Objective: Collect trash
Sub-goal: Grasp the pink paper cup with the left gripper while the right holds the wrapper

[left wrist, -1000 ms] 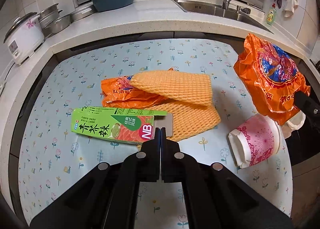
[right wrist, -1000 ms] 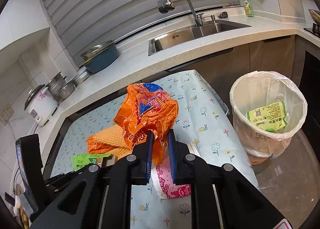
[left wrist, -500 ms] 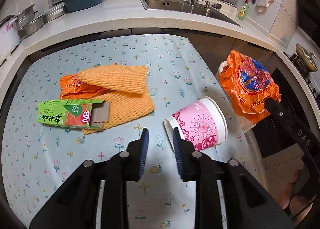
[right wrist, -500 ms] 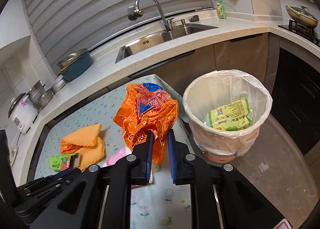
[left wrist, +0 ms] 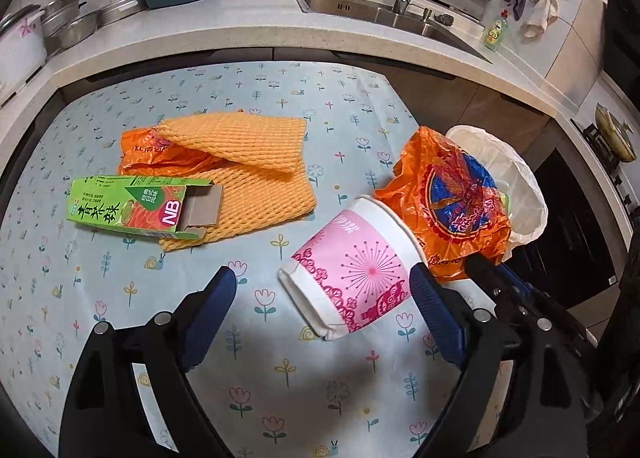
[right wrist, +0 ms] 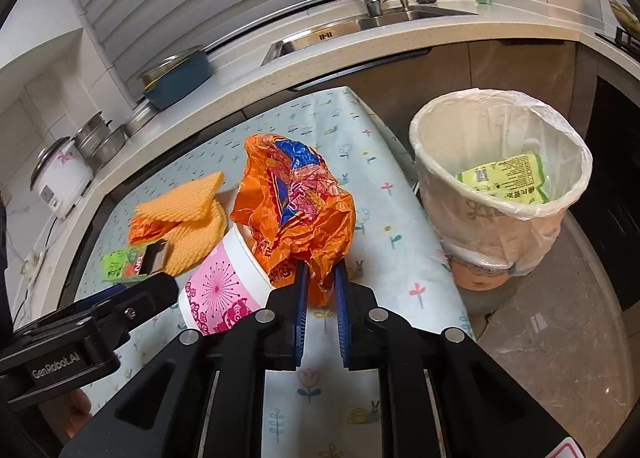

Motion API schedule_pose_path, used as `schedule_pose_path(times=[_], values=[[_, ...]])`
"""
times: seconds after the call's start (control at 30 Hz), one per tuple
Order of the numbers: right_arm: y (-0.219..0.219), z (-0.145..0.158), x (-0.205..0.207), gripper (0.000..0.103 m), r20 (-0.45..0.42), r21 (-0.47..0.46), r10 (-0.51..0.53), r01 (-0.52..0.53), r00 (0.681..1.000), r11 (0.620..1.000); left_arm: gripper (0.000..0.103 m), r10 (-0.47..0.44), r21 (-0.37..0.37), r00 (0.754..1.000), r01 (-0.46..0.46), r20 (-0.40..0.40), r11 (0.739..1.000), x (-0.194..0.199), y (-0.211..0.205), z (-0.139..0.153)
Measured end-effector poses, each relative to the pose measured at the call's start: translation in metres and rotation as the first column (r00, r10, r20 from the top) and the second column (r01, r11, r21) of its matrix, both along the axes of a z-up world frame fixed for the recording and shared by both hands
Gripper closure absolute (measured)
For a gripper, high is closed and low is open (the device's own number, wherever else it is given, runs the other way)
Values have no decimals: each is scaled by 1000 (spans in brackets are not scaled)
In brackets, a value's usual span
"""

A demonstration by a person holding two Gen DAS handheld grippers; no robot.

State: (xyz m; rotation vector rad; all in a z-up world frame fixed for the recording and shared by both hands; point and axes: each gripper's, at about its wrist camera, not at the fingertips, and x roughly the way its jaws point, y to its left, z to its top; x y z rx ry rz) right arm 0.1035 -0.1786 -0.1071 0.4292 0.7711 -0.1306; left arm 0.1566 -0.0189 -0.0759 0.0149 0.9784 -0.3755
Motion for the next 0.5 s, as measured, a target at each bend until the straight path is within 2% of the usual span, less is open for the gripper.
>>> schedule_pose_path(times=[0.1, 0.33, 0.5], values=[[3, 5, -1, 91, 13, -4, 6, -6, 1000, 1000, 17, 8, -2, 1000, -8, -26, 1000, 3, -3, -5], [-29, 19, -8, 92, 49, 30, -75, 74, 996, 997, 17, 61, 15, 995, -60, -73, 998, 9, -27, -12], [-44, 25, -8, 92, 59, 38, -94, 92, 994, 995, 17, 121, 85, 989, -113, -85, 990, 17, -46, -18]])
